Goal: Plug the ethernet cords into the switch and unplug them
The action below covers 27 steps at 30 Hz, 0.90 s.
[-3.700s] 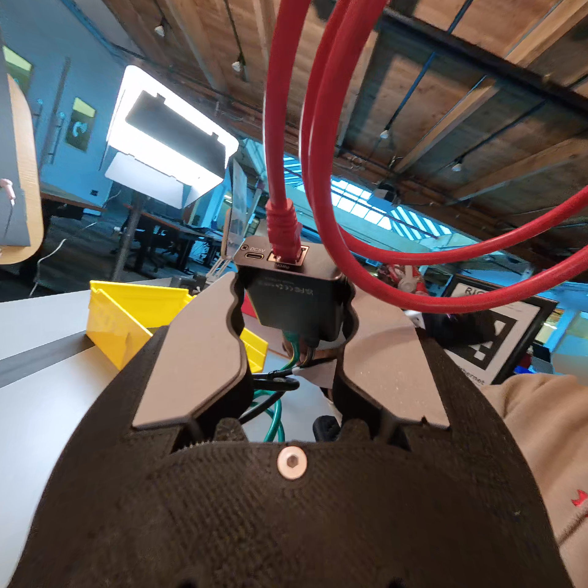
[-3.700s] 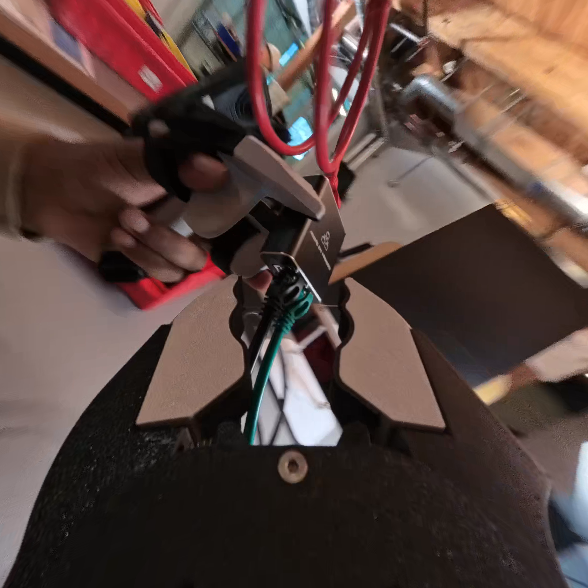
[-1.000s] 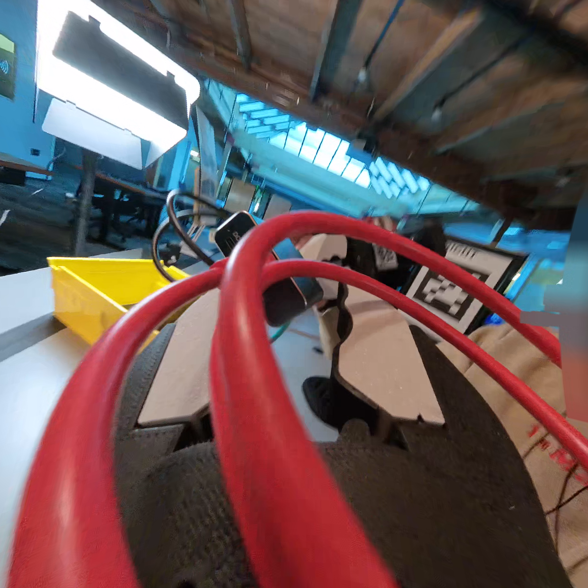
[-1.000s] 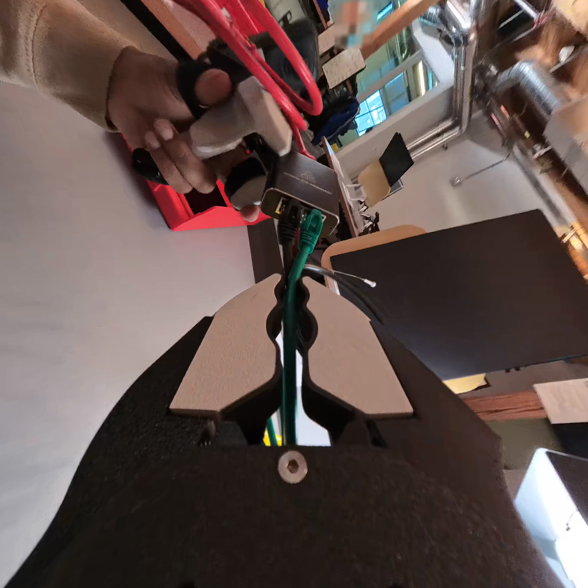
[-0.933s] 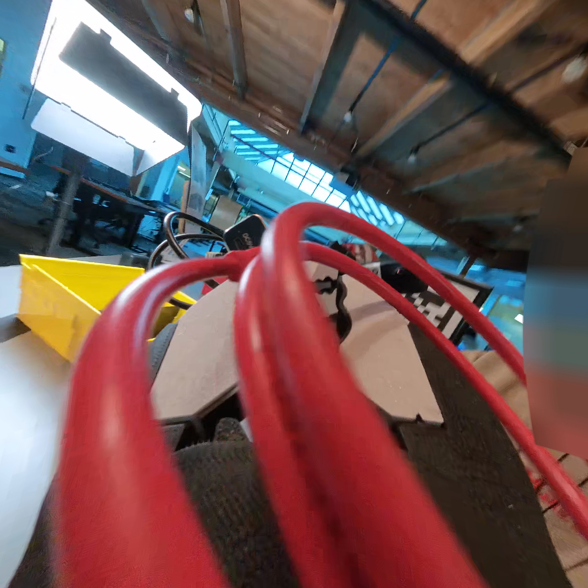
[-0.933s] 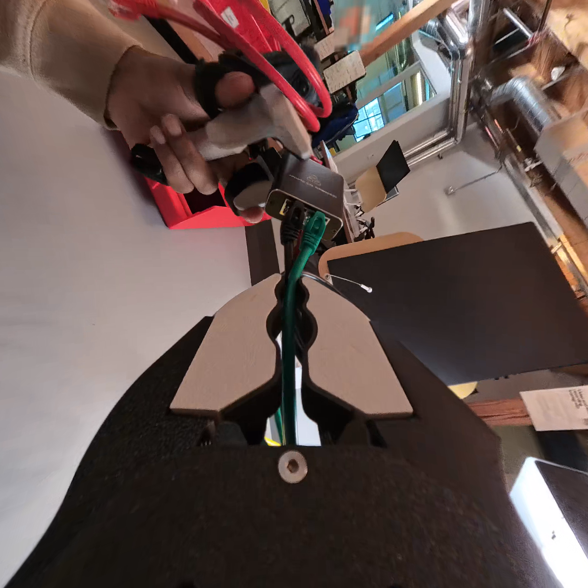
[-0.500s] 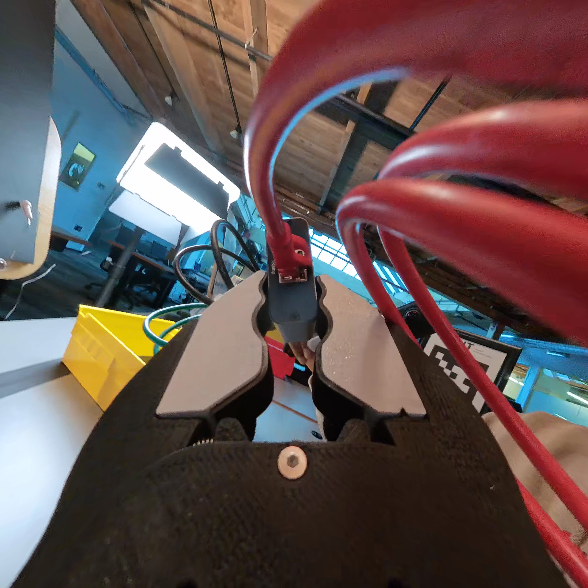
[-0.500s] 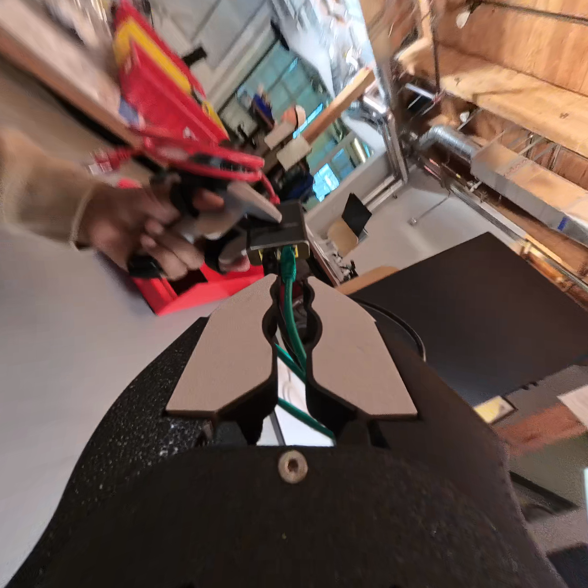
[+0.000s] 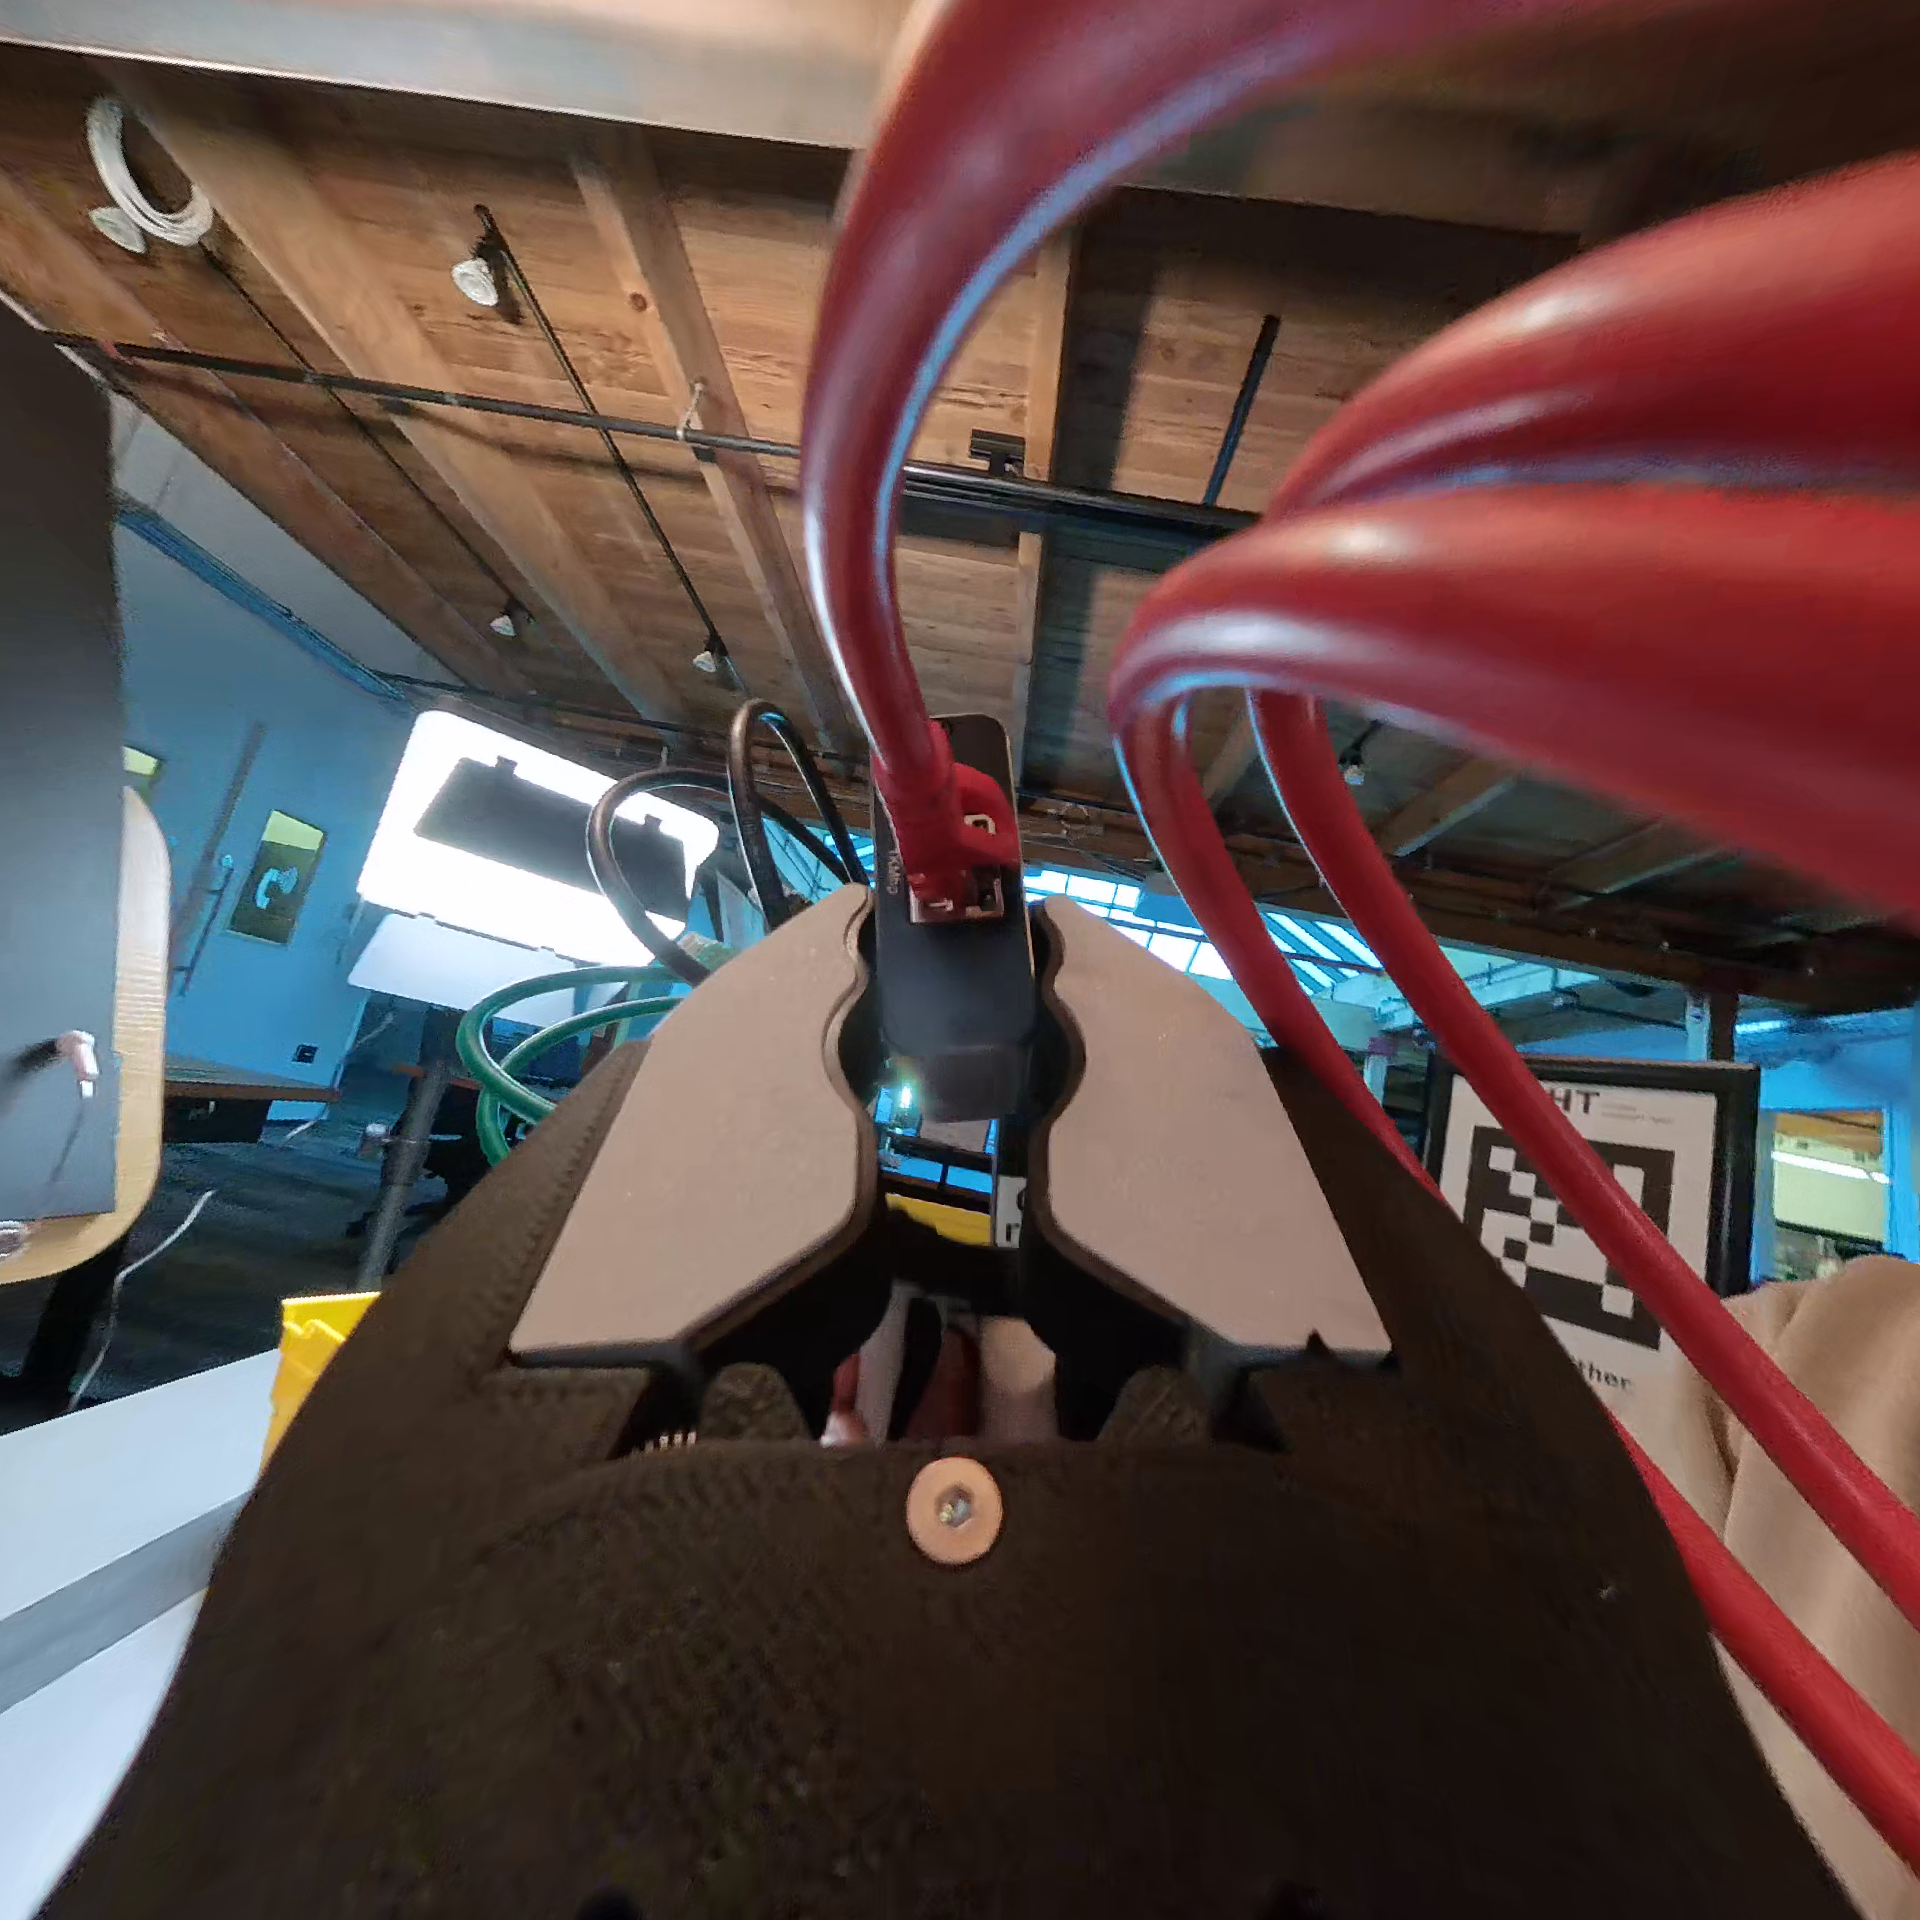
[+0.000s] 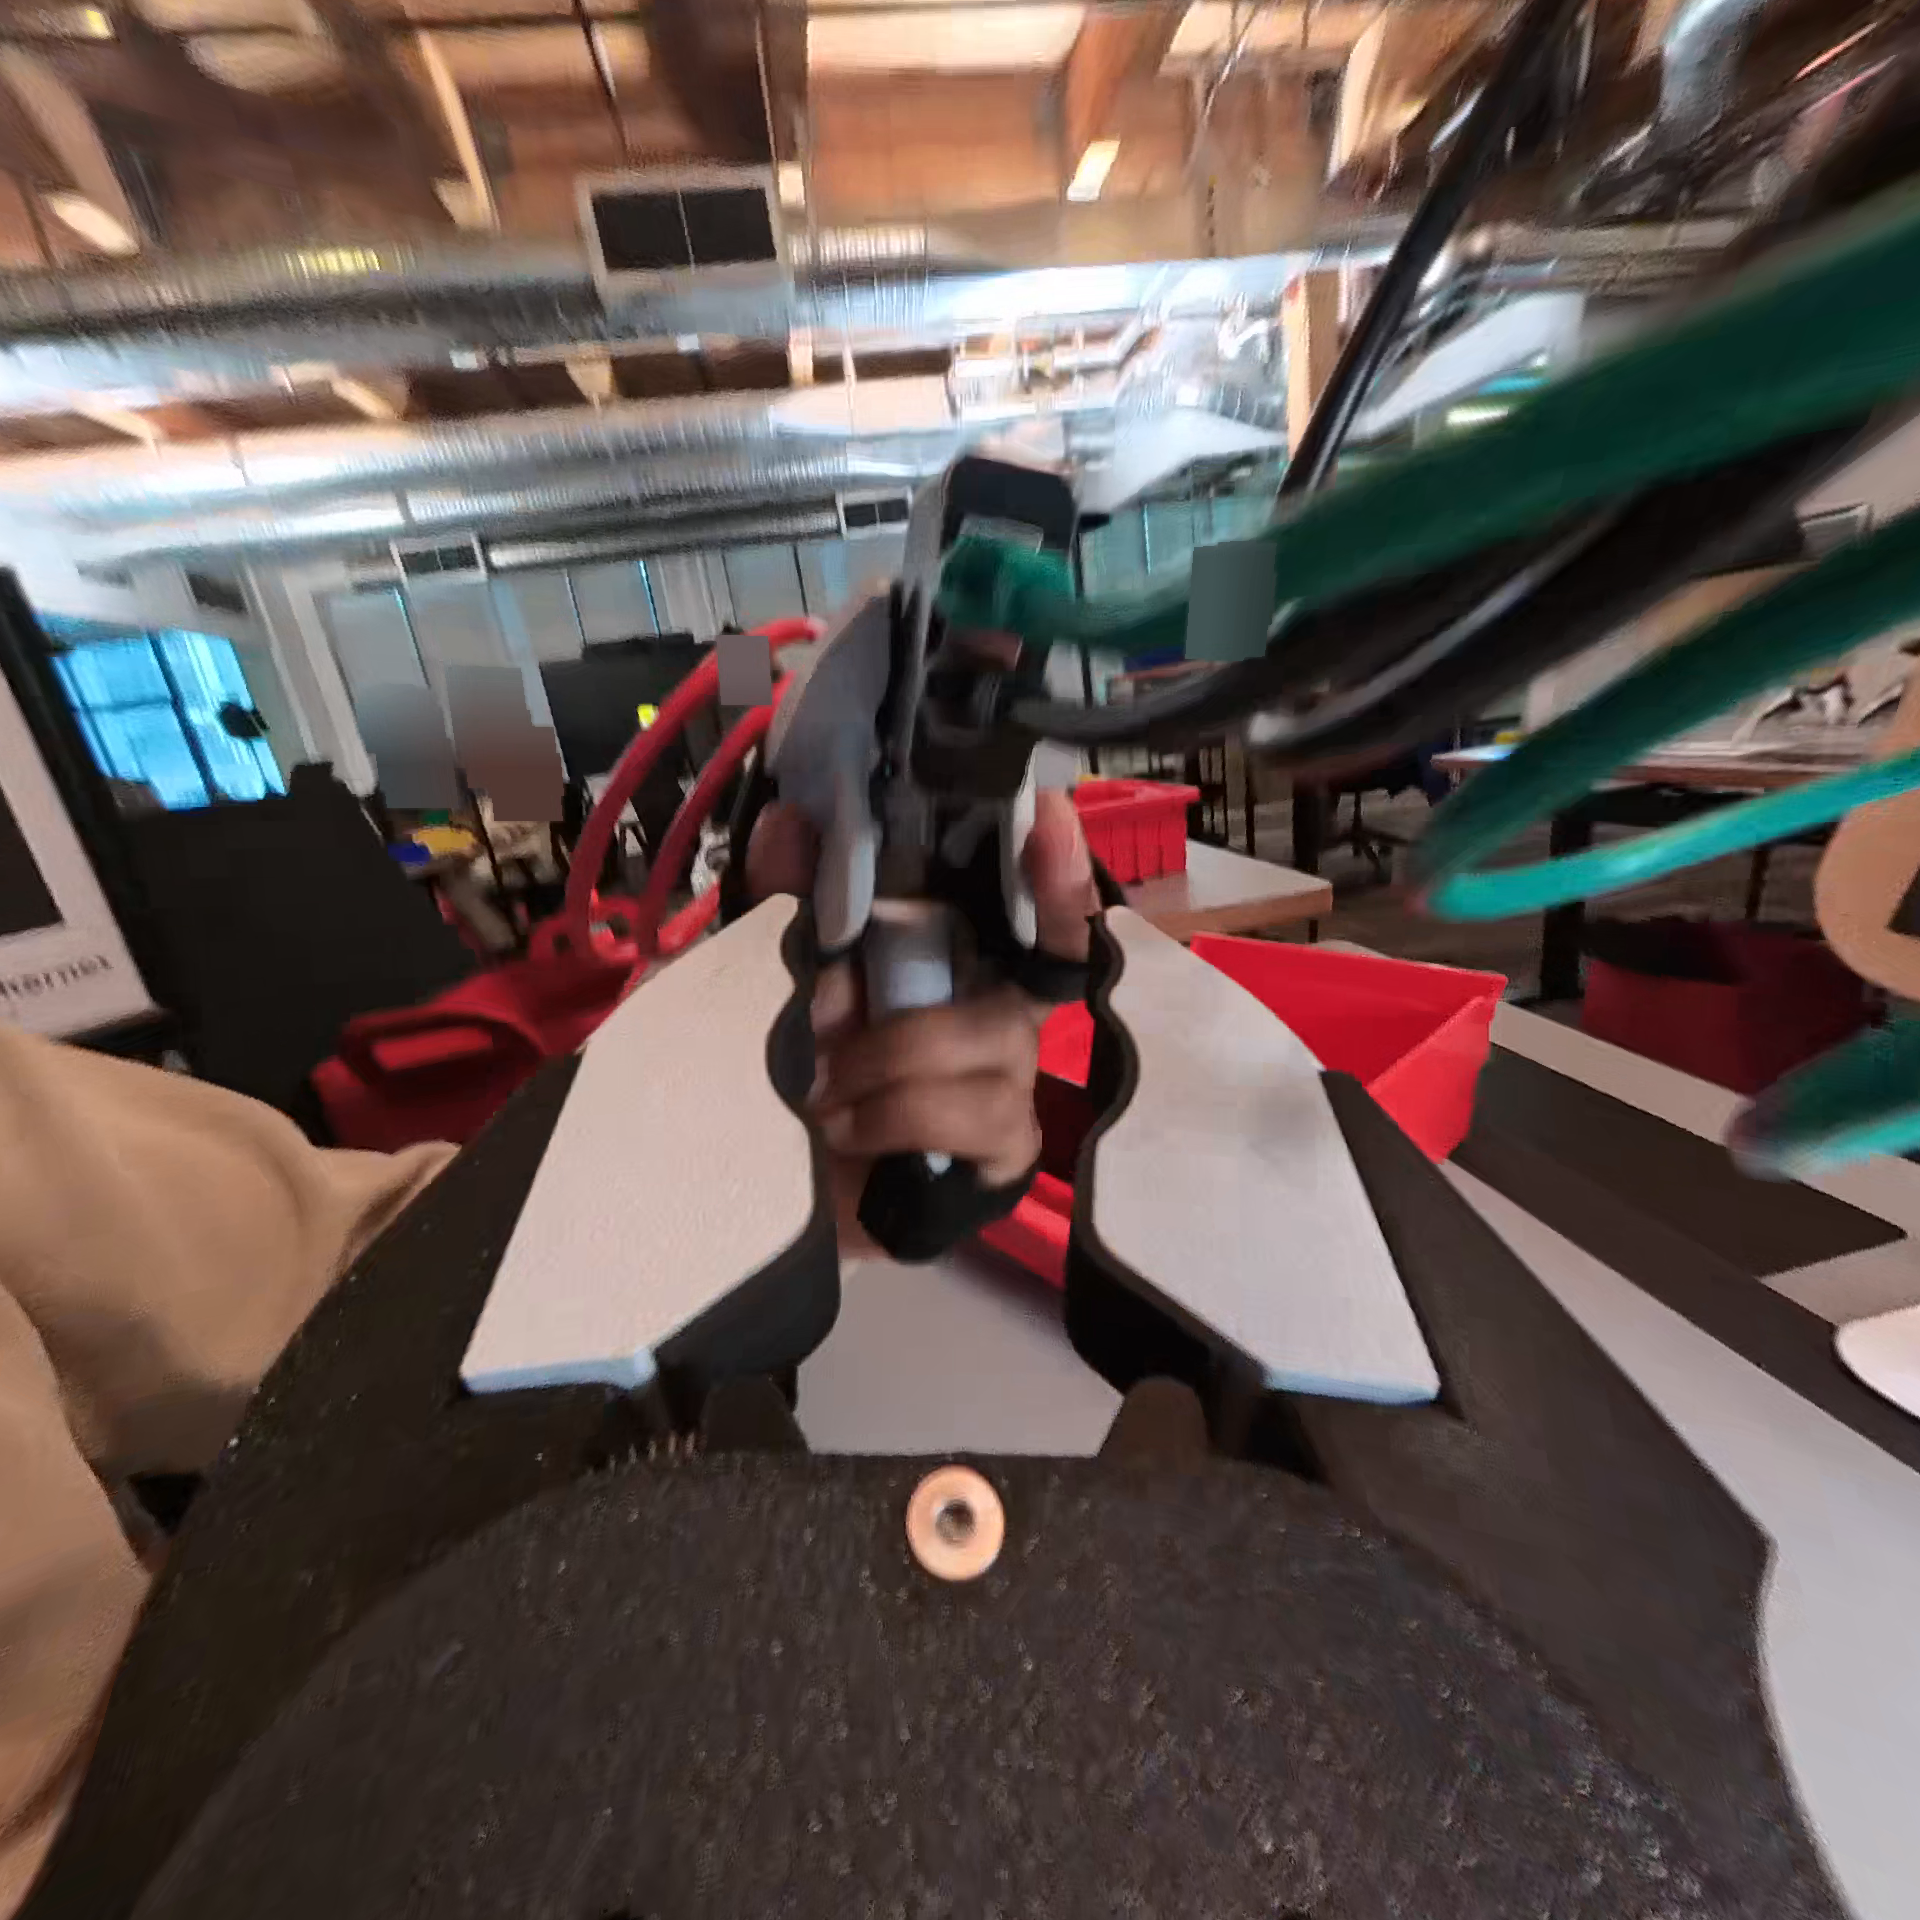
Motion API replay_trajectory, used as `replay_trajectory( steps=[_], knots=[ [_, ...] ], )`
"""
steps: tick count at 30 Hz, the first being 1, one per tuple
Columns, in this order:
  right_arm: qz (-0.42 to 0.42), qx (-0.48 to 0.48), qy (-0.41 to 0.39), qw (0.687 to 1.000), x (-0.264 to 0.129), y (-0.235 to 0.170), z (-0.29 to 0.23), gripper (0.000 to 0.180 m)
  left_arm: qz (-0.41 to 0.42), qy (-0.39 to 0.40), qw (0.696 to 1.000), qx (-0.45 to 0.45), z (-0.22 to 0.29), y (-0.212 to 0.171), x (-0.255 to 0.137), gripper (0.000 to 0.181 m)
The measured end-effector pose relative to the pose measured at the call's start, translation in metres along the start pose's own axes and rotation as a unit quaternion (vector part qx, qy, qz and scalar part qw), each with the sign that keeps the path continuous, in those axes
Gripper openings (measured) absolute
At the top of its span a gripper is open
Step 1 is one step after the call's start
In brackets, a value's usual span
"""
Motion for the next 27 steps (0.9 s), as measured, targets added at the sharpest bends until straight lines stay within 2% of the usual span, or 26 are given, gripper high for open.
replay_trajectory(
  steps=[3, 5, 9, 11, 13, 16, 18, 20, 24, 25, 27],
  knots=[
    [0.027, 0.022, 0.024, 0.999, -0.010, 0.016, -0.004, 0.046, -0.042, -0.004, 0.999, 0.026, 0.008, -0.022, 0.013, 0.026],
    [0.036, 0.023, 0.028, 0.999, -0.017, 0.020, -0.003, 0.025, -0.055, -0.008, 0.998, 0.039, 0.014, -0.030, 0.019, 0.026],
    [0.048, 0.018, 0.075, 0.996, -0.028, 0.026, -0.004, 0.023, -0.138, 0.002, 0.987, 0.082, 0.021, -0.033, 0.027, 0.026],
    [0.072, 0.001, 0.102, 0.992, -0.036, 0.033, -0.009, 0.023, -0.188, -0.007, 0.978, 0.087, 0.024, -0.034, 0.029, 0.036],
    [0.099, -0.011, 0.120, 0.988, -0.046, 0.042, -0.012, 0.022, -0.221, -0.023, 0.972, 0.071, 0.023, -0.036, 0.027, 0.053],
    [0.125, -0.030, 0.143, 0.981, -0.061, 0.056, -0.017, 0.022, -0.271, -0.018, 0.961, 0.052, 0.001, -0.047, 0.013, 0.055],
    [0.119, -0.056, 0.128, 0.983, -0.068, 0.061, -0.017, 0.021, -0.242, -0.001, 0.970, 0.001, -0.021, -0.043, 0.001, 0.050],
    [0.102, -0.069, 0.141, 0.982, -0.070, 0.059, -0.019, 0.023, -0.206, -0.020, 0.977, -0.057, -0.025, -0.036, -0.002, 0.049],
    [0.036, -0.095, 0.135, 0.986, -0.059, 0.039, -0.014, 0.021, -0.229, -0.063, 0.971, -0.009, 0.004, -0.043, 0.013, 0.052],
    [0.033, -0.096, 0.141, 0.985, -0.058, 0.036, -0.014, 0.017, -0.231, -0.082, 0.970, -0.003, 0.014, -0.043, 0.016, 0.052],
    [0.029, -0.090, 0.140, 0.986, -0.059, 0.037, -0.012, 0.021, -0.234, -0.093, 0.968, 0.018, 0.022, -0.042, 0.017, 0.051]
  ],
)
Point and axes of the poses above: each gripper's, where its closed fingertips meet, x out along the fingers, y out of its top, z = x × y across the jaws, the point moved 3 cm from there along -x, back along the fingers, and after that the axes turned 10 degrees about -z, right-handed, at the moved point
